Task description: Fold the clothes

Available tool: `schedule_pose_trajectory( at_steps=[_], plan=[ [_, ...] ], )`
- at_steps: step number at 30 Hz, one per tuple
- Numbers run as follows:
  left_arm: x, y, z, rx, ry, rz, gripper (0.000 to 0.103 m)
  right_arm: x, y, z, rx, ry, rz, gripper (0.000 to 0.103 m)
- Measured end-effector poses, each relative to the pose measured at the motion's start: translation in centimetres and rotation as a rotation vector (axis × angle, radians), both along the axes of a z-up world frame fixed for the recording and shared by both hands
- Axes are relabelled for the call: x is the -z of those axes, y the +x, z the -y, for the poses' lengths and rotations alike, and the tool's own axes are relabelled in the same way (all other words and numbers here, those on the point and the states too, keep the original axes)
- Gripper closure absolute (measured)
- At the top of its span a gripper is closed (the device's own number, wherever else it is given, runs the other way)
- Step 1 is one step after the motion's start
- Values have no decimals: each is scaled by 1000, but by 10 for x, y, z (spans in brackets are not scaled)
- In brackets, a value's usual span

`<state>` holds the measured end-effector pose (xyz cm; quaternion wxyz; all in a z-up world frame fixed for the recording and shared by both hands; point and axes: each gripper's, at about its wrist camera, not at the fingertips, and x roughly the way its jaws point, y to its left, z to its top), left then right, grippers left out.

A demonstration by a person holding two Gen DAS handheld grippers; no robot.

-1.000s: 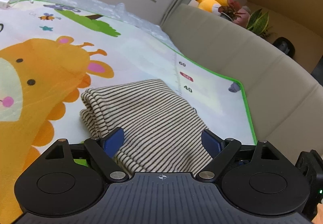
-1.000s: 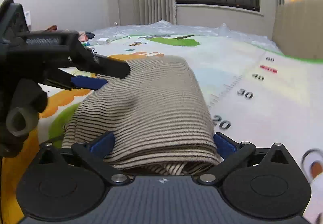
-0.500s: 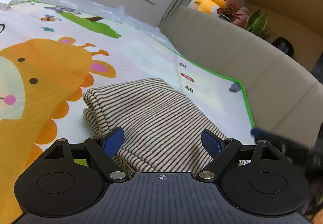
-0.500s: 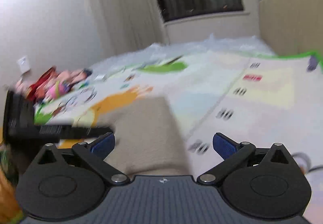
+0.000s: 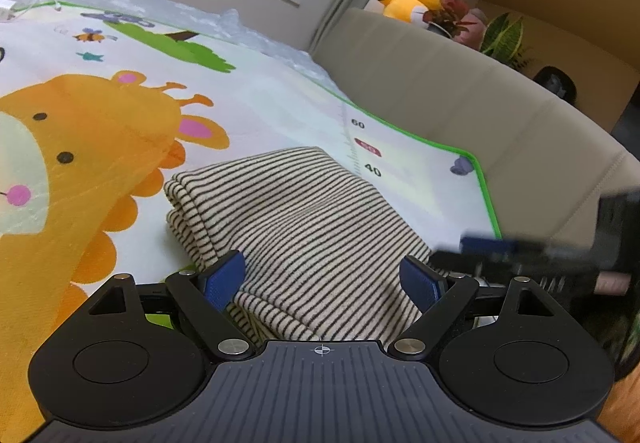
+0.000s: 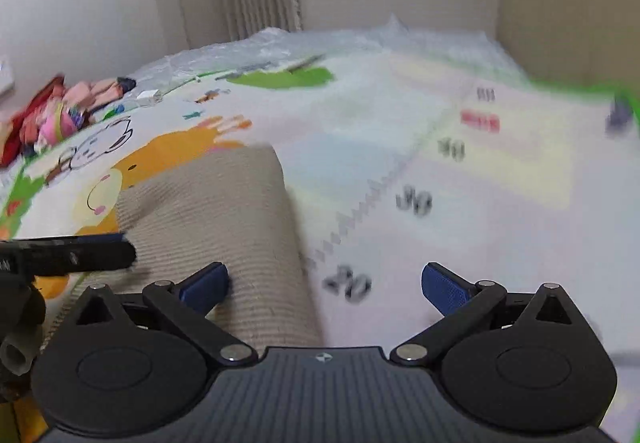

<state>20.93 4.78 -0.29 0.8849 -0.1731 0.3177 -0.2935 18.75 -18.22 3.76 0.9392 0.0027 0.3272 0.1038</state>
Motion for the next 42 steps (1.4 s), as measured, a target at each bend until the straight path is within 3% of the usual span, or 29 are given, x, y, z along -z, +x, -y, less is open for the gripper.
schedule_pose_trajectory(
  at_steps=[6, 11, 13, 19, 22, 27, 31, 33, 34, 38, 42],
  plan=[
    [0, 3, -3, 11, -12, -7, 14, -36, 48, -26, -47, -38, 62, 0],
    [0, 4, -2, 23, -17, -1, 14, 14, 103, -49, -4, -255, -53, 0],
    [0, 5, -1, 22, -14, -1, 14, 26, 106, -40, 20, -194, -53, 0],
    [-2, 3, 5, 13, 3, 15, 13, 23, 88, -15, 64, -31, -36, 0],
    [-12, -3, -5, -18, -33, 17, 13, 22, 74, -6, 82, 24, -13, 0],
    [-23, -21, -45, -161, -78, -17, 12, 18, 25, 12, 111, -56, 66, 0],
    [-20, -32, -46, -79, -147, -88, 20, 32, -4, 33, 149, -67, 41, 0],
    [-19, -36, -29, 9, -165, -109, 27, 46, -9, 45, 186, -41, -6, 0],
    [-18, -37, -18, 40, -156, -113, 33, 53, -10, 51, 209, -7, -25, 0],
    [-24, -39, 12, 101, -103, -56, 35, 57, -11, 55, 228, 9, -20, 0],
    [-26, -33, 15, 74, -74, -54, 36, 60, -11, 52, 227, -2, -21, 0]
  ],
)
